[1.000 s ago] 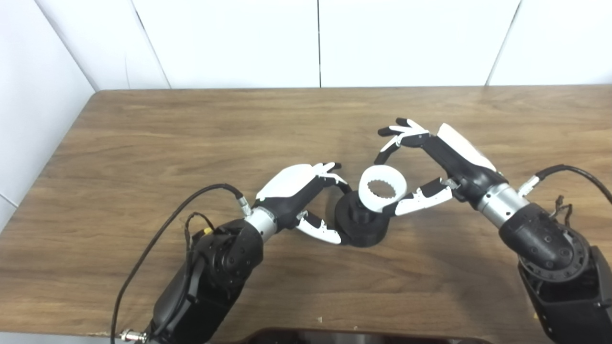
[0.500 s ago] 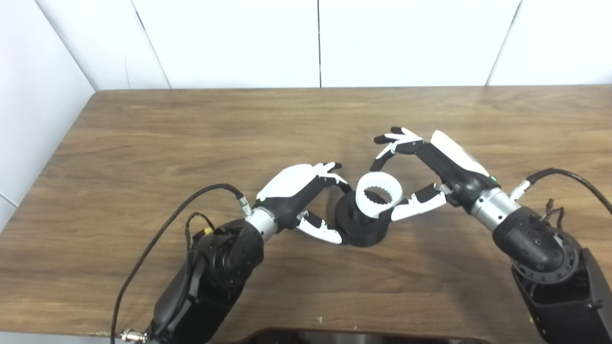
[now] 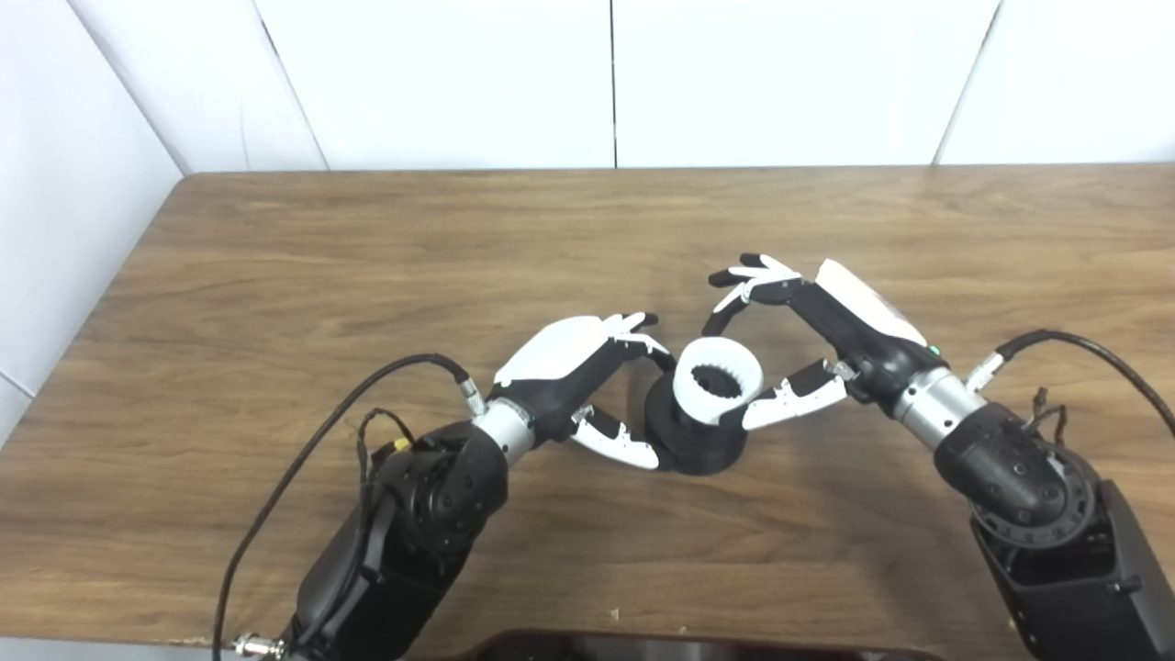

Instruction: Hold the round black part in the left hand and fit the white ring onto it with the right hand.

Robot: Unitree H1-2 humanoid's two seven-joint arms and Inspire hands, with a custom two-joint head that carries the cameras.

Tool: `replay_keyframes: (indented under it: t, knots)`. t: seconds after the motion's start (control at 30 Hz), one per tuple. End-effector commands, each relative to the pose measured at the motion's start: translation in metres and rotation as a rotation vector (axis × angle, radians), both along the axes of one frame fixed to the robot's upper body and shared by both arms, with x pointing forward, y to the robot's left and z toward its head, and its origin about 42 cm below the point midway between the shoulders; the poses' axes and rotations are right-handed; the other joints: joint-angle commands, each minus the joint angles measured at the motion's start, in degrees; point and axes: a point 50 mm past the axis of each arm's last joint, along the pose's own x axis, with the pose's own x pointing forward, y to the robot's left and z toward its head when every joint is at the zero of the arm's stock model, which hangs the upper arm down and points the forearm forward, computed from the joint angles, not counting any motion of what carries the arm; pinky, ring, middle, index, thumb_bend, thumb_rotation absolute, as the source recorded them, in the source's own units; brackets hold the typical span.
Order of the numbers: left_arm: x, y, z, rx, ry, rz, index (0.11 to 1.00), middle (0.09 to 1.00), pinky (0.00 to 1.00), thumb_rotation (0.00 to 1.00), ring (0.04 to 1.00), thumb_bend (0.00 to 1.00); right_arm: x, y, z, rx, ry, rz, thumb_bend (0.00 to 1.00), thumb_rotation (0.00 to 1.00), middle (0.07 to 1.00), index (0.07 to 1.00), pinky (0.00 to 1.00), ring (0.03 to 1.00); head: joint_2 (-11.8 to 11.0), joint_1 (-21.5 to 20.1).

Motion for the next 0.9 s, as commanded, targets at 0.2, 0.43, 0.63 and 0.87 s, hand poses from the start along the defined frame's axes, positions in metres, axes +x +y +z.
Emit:
replay_keyframes:
  t: [0.2,0.43,0.63,0.87]
  knots:
    - [-0.0012,-0.0112,0.0008,-0.016,0.031,-0.049,0.742,0.995,0.85,0.27,1.0,0.83,0.0027,0.0066,0.0136,0.007,-0.065,0.017,0.52,0.15,0.872,0.489,0.92,0.98,0.0,0.1]
    - [-0.0001,-0.0119,0.0009,-0.011,0.022,-0.051,0.739,0.993,0.84,0.3,1.0,0.84,0.003,0.0078,0.0127,0.009,-0.06,0.019,0.53,0.15,0.873,0.489,0.93,0.984,0.0,0.1]
    - [0.0008,-0.0116,0.0006,-0.019,0.02,-0.05,0.735,0.991,0.85,0.29,1.0,0.84,0.0028,0.0085,0.0132,0.005,-0.06,0.023,0.53,0.15,0.874,0.489,0.94,0.986,0.2,0.1]
    - [0.0015,-0.0123,-0.0001,-0.015,0.014,-0.055,0.731,0.991,0.84,0.3,1.0,0.84,0.0023,0.0074,0.0115,-0.003,-0.055,0.028,0.53,0.15,0.875,0.489,0.96,0.987,0.4,0.2]
